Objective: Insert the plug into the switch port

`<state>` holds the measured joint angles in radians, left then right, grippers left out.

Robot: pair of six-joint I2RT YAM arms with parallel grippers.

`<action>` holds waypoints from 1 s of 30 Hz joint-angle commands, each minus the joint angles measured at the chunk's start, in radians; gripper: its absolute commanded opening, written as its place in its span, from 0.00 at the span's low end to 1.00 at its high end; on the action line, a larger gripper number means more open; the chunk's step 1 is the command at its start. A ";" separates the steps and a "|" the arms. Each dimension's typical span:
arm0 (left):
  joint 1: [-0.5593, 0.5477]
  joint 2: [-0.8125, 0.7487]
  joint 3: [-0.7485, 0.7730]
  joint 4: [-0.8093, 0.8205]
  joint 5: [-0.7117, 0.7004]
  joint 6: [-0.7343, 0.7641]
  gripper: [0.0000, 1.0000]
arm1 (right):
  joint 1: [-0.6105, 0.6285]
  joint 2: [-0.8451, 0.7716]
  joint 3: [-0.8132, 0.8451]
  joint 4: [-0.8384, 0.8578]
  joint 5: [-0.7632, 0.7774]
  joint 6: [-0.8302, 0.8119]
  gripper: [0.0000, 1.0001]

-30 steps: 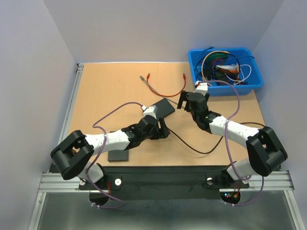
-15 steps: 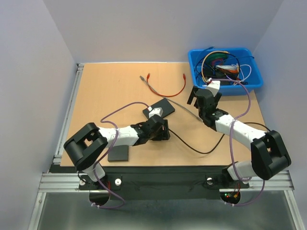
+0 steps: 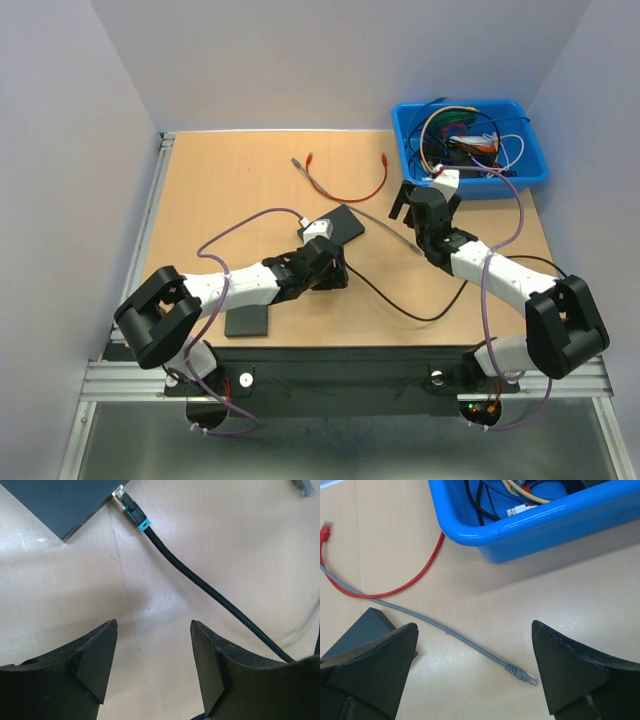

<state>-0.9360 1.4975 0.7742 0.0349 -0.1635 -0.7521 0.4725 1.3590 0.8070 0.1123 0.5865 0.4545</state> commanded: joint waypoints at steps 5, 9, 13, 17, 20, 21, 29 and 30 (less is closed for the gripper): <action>-0.004 0.038 0.103 -0.024 -0.076 0.025 0.71 | 0.002 0.029 -0.011 0.024 -0.020 0.026 1.00; -0.003 0.159 0.193 -0.053 -0.093 0.042 0.71 | 0.003 0.028 -0.015 0.027 -0.028 0.026 1.00; -0.004 0.253 0.244 -0.061 -0.114 0.042 0.69 | 0.003 0.026 -0.023 0.032 -0.028 0.024 1.00; -0.004 0.300 0.289 -0.105 -0.151 0.039 0.68 | 0.002 0.032 -0.020 0.036 -0.036 0.024 0.99; -0.003 0.337 0.327 -0.159 -0.191 0.022 0.67 | 0.002 0.031 -0.023 0.038 -0.050 0.024 0.99; -0.001 0.346 0.341 -0.173 -0.198 0.014 0.67 | 0.002 0.029 -0.022 0.038 -0.054 0.024 0.99; -0.001 0.232 0.307 -0.151 -0.200 -0.003 0.72 | 0.002 0.023 -0.029 0.047 -0.074 0.024 0.99; -0.001 0.213 0.300 -0.153 -0.199 -0.001 0.73 | 0.003 0.025 -0.029 0.047 -0.079 0.024 0.99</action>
<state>-0.9386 1.8133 1.0870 -0.0879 -0.3149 -0.7475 0.4725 1.3964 0.8009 0.1177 0.5182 0.4686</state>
